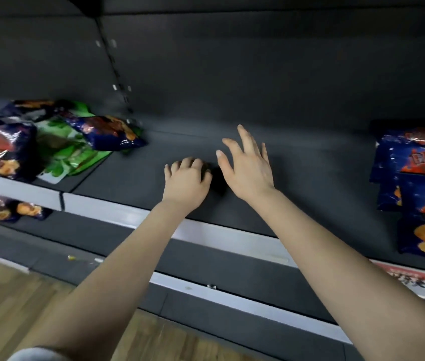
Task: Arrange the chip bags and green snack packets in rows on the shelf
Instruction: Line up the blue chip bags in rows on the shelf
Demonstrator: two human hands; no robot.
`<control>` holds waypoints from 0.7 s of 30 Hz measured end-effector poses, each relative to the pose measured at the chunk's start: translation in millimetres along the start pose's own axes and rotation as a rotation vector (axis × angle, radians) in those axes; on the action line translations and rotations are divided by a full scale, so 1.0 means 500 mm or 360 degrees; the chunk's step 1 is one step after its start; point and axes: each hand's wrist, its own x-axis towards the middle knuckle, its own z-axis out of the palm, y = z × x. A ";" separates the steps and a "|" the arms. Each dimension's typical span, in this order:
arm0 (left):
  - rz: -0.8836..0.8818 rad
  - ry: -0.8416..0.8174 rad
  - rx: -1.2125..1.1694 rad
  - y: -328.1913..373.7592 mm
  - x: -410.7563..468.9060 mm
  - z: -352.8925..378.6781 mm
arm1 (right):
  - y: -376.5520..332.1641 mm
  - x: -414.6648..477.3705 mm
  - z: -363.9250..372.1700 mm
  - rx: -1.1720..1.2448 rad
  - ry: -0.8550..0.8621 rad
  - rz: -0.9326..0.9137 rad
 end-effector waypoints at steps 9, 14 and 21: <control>-0.0271 0.0137 -0.0015 -0.143 -0.039 -0.039 | -0.136 0.044 0.080 0.0111 -0.0142 -0.0213; -0.0364 0.0182 0.0059 -0.208 -0.065 -0.035 | -0.203 0.047 0.130 0.0145 -0.0258 -0.0336; -0.0308 0.0302 0.0146 -0.216 -0.065 -0.017 | -0.180 0.051 0.159 -0.0020 -0.0487 -0.0347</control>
